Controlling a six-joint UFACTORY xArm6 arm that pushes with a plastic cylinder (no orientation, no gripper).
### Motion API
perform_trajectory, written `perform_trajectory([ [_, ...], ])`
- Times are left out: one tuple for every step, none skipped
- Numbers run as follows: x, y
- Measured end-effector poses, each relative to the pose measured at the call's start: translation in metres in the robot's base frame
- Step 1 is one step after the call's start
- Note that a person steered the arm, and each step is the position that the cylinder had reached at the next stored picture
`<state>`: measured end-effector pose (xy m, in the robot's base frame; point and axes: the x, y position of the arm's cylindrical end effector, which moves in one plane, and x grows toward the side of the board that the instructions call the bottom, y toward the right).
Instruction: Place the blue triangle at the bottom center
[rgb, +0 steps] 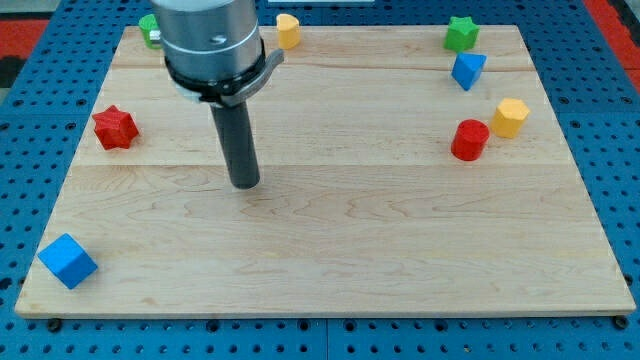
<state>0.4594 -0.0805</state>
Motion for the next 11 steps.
perform_trajectory([
  [-0.050, 0.042],
  [-0.097, 0.096],
  [-0.118, 0.140],
  [-0.118, 0.190],
  [-0.126, 0.224],
  [-0.134, 0.266],
  [-0.134, 0.306],
  [-0.153, 0.330],
  [-0.190, 0.327],
  [-0.190, 0.303],
  [-0.181, 0.283],
])
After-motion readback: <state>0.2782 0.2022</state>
